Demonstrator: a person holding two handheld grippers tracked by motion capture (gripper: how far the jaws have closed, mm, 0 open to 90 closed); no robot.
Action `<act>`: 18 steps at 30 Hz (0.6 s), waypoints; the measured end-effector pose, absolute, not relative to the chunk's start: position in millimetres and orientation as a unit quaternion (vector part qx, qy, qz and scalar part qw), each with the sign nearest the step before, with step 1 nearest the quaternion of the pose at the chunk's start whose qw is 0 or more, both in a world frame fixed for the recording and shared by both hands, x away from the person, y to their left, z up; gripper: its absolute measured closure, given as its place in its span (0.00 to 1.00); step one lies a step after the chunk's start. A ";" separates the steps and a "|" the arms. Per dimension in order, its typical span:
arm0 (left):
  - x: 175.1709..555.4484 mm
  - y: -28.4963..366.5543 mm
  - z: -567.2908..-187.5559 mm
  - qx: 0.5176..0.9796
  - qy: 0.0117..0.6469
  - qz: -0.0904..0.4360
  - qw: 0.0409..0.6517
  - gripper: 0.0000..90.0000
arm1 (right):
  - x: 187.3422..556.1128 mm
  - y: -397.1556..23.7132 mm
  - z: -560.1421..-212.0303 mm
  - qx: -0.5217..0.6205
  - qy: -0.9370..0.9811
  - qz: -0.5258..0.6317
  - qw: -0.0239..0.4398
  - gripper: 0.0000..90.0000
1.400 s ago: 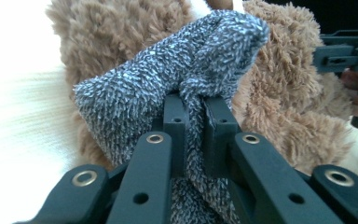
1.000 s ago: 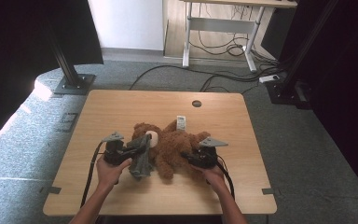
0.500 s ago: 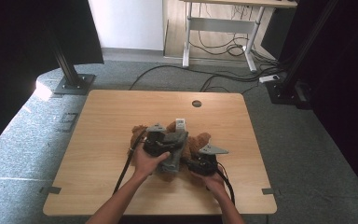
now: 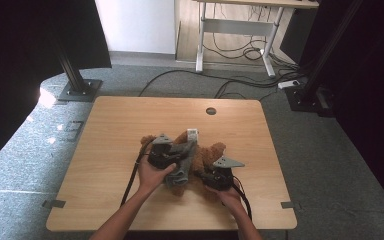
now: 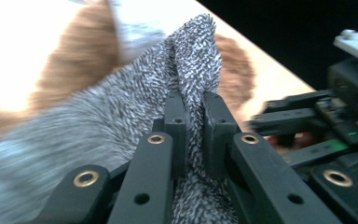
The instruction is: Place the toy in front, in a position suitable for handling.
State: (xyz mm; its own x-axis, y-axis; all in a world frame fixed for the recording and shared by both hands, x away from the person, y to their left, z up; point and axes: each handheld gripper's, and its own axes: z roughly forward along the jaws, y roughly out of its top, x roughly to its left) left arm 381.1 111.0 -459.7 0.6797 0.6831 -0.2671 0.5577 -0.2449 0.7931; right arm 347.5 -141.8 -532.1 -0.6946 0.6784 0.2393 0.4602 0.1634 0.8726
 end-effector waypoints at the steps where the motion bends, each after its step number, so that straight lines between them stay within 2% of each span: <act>1: 383.0 120.9 -460.1 0.782 0.403 0.067 0.470 0.91 | 347.3 -141.9 -532.4 0.377 0.755 0.526 0.104 0.74; 5: 387.9 160.4 -462.8 0.758 0.426 0.048 0.492 0.91 | 346.4 -141.2 -532.9 0.369 0.759 0.526 0.102 0.75; 8: 384.5 182.6 -456.6 0.746 0.436 0.069 0.499 0.91 | 344.9 -139.1 -532.7 0.366 0.762 0.523 0.107 0.75; 12: 385.3 211.2 -457.7 0.735 0.466 0.090 0.484 0.92 | 345.7 -141.5 -534.0 0.370 0.758 0.527 0.099 0.75; 18: 388.8 243.4 -482.0 0.723 0.514 0.105 0.449 0.92 | 345.7 -141.6 -534.2 0.371 0.757 0.529 0.098 0.75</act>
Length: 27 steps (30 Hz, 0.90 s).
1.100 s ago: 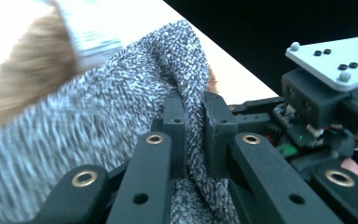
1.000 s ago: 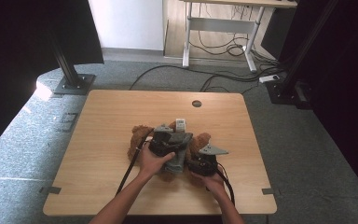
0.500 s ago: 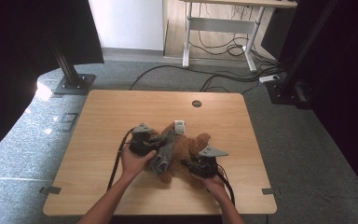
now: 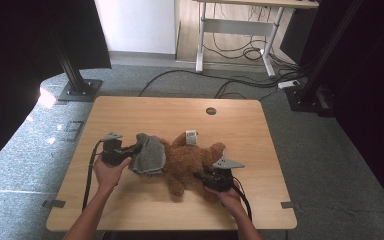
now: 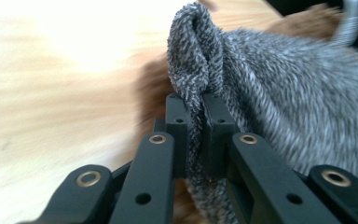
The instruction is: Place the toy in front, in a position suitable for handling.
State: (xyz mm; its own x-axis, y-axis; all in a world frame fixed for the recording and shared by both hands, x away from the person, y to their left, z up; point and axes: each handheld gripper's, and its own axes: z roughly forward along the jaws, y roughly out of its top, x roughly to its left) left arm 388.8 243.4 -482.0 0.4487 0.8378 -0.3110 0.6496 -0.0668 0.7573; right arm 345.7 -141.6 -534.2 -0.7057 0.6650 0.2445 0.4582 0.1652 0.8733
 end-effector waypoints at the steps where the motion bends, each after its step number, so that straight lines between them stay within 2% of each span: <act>1: 389.2 247.6 -485.8 0.722 0.521 0.107 0.442 0.92 | 345.7 -141.7 -534.2 0.371 0.757 0.529 0.097 0.75; 8: 388.9 263.5 -498.9 0.709 0.543 0.095 0.439 0.92 | 346.1 -142.4 -534.5 0.372 0.756 0.530 0.094 0.75; 17: 385.3 274.5 -472.2 0.676 0.548 0.128 0.477 0.92 | 346.2 -143.3 -535.0 0.373 0.754 0.532 0.093 0.74; 21: 379.6 260.5 -456.9 0.679 0.519 0.116 0.506 0.92 | 347.2 -144.0 -535.7 0.374 0.751 0.536 0.089 0.74; 27: 378.0 213.9 -444.3 0.708 0.467 0.083 0.524 0.91 | 346.9 -144.5 -536.6 0.377 0.749 0.538 0.086 0.74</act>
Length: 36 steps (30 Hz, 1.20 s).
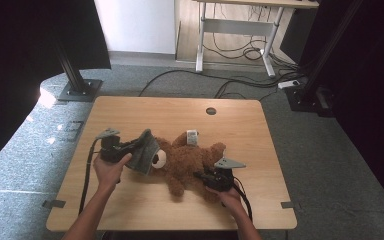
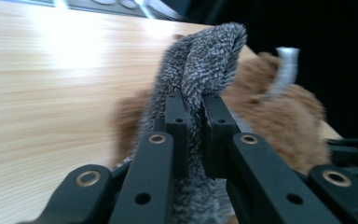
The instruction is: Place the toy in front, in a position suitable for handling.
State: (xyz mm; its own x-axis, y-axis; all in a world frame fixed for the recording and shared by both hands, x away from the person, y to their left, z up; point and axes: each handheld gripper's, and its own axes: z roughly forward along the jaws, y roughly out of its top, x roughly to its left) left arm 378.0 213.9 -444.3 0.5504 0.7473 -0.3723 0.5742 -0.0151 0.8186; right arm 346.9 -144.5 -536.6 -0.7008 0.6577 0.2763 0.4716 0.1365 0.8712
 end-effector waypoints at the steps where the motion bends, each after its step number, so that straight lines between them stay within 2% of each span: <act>1: 378.5 207.6 -443.9 0.713 0.459 0.080 0.524 0.91 | 347.0 -144.7 -536.9 0.378 0.748 0.540 0.085 0.74; 7: 381.7 154.4 -442.9 0.739 0.410 0.042 0.533 0.91 | 347.8 -145.3 -537.4 0.377 0.747 0.541 0.082 0.74; 11: 380.5 119.5 -444.7 0.767 0.382 0.036 0.514 0.92 | 348.8 -145.6 -537.7 0.375 0.747 0.543 0.081 0.74; 16: 379.2 94.3 -454.1 0.793 0.364 0.058 0.485 0.92 | 350.1 -146.9 -538.1 0.375 0.746 0.544 0.076 0.74; 22: 382.9 102.6 -461.3 0.785 0.379 0.049 0.488 0.92 | 350.8 -147.4 -539.4 0.376 0.743 0.549 0.071 0.74; 28: 380.4 118.4 -461.6 0.782 0.388 0.072 0.483 0.93 | 349.7 -146.6 -539.9 0.376 0.743 0.549 0.072 0.74; 36: 378.3 152.3 -459.0 0.755 0.405 0.087 0.508 0.93 | 347.7 -146.4 -540.3 0.372 0.746 0.548 0.072 0.74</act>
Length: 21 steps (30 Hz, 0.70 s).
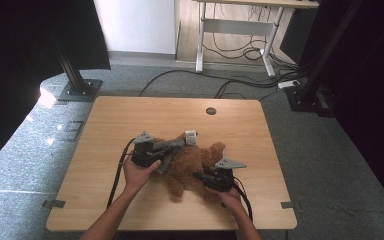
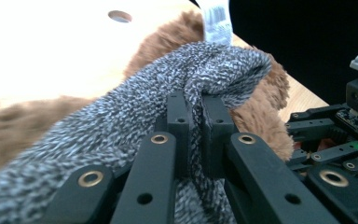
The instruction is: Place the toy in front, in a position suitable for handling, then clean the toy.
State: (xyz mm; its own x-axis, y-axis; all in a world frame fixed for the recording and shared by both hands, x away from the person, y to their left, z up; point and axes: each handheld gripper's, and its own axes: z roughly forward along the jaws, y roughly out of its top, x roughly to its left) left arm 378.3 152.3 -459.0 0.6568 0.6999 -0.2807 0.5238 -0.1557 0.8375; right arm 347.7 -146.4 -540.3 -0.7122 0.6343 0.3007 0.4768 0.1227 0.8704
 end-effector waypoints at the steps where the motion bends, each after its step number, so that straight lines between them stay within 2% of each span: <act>1: 377.1 157.6 -458.5 0.749 0.410 0.087 0.513 0.93 | 347.4 -146.4 -540.4 0.372 0.746 0.547 0.072 0.74; 10: 372.1 212.5 -453.1 0.709 0.459 0.102 0.525 0.93 | 346.5 -146.3 -540.7 0.371 0.747 0.547 0.073 0.73; 21: 379.6 259.8 -497.7 0.686 0.535 0.088 0.484 0.93 | 346.8 -146.2 -541.0 0.373 0.746 0.547 0.073 0.73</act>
